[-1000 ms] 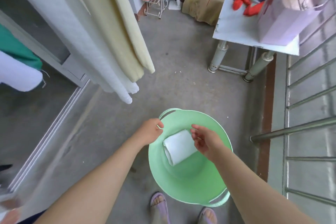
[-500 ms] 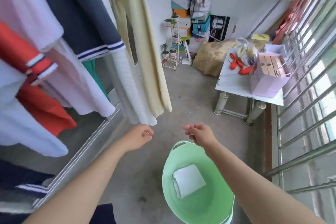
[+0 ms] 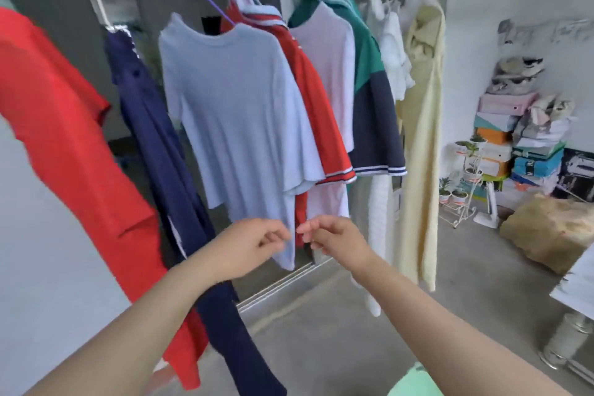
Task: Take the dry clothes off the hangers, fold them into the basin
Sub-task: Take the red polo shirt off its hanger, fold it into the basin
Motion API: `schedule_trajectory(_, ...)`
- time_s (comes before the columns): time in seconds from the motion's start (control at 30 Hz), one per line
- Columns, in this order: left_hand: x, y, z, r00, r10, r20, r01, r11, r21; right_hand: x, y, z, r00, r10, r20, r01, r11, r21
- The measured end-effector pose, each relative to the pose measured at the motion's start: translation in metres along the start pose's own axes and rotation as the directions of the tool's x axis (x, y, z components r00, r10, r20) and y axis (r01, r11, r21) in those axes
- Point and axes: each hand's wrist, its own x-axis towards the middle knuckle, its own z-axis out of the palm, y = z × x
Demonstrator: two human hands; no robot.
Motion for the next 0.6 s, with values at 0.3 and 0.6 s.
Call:
schedule_trajectory(0.3,-0.085,-0.011,-0.112,0.928,0.147,-0.341,-0.037,0.950,0.310,0.015,-0.092,0.091,0.960,-0.187,0.208,0.186,0.982,0.026)
schedule_trajectory(0.6,-0.115,-0.044,-0.229,0.689,0.257,-0.677,-0.044,0.948,0.315,0.041,-0.202,0.170,0.836,-0.544,0.076,0.545,0.838,0.007)
